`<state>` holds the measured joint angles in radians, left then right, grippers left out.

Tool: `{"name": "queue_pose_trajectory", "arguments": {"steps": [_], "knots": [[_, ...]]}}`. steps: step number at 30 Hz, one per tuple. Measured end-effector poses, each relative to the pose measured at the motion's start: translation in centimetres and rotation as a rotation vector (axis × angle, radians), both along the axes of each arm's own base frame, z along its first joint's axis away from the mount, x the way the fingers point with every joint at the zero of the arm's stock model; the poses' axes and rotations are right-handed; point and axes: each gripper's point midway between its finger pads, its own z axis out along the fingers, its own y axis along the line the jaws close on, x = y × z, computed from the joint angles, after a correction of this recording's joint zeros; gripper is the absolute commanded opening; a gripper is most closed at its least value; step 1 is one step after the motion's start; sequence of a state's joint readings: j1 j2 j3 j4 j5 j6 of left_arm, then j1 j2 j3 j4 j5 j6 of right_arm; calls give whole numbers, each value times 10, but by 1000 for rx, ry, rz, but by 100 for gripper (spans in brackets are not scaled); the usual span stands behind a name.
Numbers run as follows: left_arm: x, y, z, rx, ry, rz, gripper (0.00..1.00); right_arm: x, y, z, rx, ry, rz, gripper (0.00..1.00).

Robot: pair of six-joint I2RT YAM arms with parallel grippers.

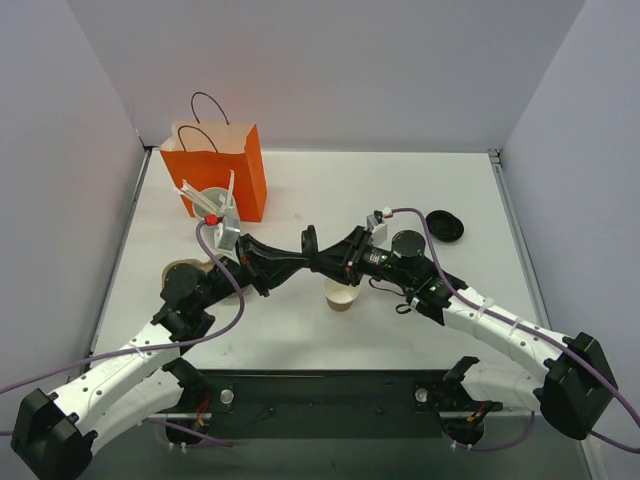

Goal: Pack the takeout coffee

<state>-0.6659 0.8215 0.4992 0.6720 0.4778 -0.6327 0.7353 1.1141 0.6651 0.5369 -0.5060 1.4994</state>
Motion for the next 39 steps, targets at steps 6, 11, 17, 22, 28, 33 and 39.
{"name": "queue_pose_trajectory", "arguments": {"steps": [6,11,17,22,28,33,39], "knots": [[1,3,-2,-14,18,25,0,-3,-2,-7,-10,7,1,51],[5,8,-3,-6,26,69,0,-7,-13,-10,-62,-26,-15,75],[30,11,-22,152,163,196,0,-11,-60,-22,-305,-120,-134,82],[48,6,-43,346,293,298,0,-12,-119,-16,-556,-243,-283,82],[41,-20,-95,651,430,339,0,-20,-180,-25,-817,-327,-373,82],[34,-41,-130,873,469,373,0,-31,-208,-39,-937,-342,-380,82],[34,-65,-150,1000,485,381,0,-40,-225,-42,-975,-359,-398,82]]}}
